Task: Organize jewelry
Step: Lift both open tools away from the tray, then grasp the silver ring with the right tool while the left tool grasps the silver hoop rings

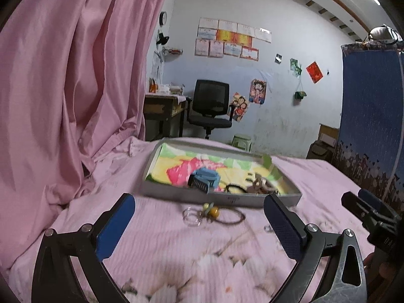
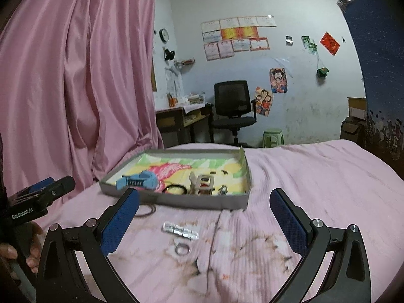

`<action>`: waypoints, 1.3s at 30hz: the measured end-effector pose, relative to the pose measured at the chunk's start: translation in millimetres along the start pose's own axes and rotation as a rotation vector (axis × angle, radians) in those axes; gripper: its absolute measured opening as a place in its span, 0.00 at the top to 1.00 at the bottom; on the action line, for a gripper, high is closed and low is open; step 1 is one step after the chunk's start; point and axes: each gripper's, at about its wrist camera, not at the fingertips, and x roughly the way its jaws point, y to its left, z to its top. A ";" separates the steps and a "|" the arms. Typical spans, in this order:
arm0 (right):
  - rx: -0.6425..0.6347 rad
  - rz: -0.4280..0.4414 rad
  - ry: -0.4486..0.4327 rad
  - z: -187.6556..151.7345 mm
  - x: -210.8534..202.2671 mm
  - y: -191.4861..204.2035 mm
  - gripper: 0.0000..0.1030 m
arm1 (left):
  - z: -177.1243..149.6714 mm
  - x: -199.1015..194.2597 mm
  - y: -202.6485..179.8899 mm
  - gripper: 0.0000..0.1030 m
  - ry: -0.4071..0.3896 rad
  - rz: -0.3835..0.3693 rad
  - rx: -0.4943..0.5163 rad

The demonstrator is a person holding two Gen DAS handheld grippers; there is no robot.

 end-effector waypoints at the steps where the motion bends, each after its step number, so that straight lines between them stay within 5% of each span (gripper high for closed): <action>1: -0.004 0.001 0.008 -1.1 -0.7 0.1 0.01 | -2.2 -0.8 0.6 0.00 0.006 0.003 -0.002; 21: 0.001 0.053 0.368 -39.3 52.6 2.4 0.01 | -30.5 52.9 41.8 0.01 0.307 -0.012 -0.118; 30: 0.060 0.117 0.415 -46.3 73.8 7.1 0.02 | -18.9 75.4 27.8 0.01 0.353 -0.033 0.028; 34: 0.072 0.147 0.436 -49.3 83.2 10.1 0.30 | -9.9 90.6 24.5 0.07 0.350 -0.049 0.102; 39: 0.066 0.164 0.482 -56.2 94.2 19.0 0.38 | -9.0 116.0 26.0 0.31 0.420 -0.092 0.111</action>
